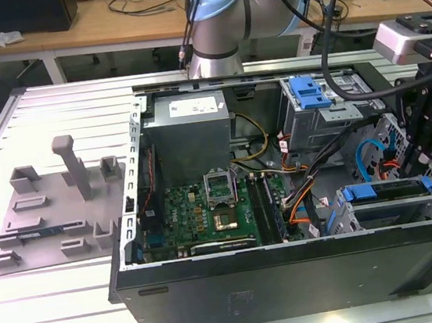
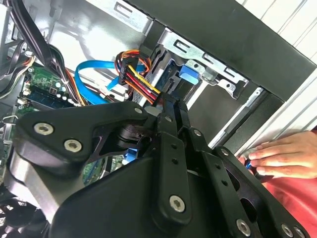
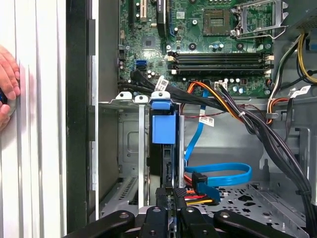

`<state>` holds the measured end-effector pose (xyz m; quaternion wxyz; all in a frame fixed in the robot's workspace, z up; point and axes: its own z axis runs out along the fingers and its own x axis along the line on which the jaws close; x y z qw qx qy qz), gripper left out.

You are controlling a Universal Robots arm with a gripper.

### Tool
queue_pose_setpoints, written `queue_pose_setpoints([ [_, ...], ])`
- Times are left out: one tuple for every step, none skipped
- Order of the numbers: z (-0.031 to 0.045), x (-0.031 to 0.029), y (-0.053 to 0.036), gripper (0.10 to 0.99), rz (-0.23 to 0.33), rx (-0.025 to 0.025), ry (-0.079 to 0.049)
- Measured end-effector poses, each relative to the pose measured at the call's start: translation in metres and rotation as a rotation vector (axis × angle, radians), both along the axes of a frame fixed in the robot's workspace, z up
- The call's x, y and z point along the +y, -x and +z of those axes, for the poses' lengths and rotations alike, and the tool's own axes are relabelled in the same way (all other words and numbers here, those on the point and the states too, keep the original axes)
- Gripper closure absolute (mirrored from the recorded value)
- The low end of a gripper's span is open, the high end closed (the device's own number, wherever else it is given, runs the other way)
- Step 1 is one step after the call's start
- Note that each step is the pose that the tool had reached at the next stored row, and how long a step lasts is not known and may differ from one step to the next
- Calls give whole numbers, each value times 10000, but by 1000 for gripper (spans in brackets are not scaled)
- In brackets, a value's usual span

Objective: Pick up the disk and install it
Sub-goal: 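Insert the first disk wire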

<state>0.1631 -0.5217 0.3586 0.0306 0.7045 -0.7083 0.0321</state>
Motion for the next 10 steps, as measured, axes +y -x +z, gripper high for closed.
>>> queue_pose_setpoints([
  [0, 6, 0, 922, -11, 0, 1],
  [1, 11, -1, 922, -28, 0, 1],
  [0, 12, 0, 922, -60, 0, 1],
  [0, 12, 0, 922, -90, 0, 1],
  [0, 13, -1, 922, -112, 0, 1],
  [0, 13, -1, 922, -129, 1, 0],
  [-1, 13, -7, 922, -173, 0, 0],
  [-1, 12, -12, 922, -224, 1, 0],
  [-2, 12, -13, 922, -276, 2, 0],
  [-2, 12, -15, 922, -320, 2, 1],
])
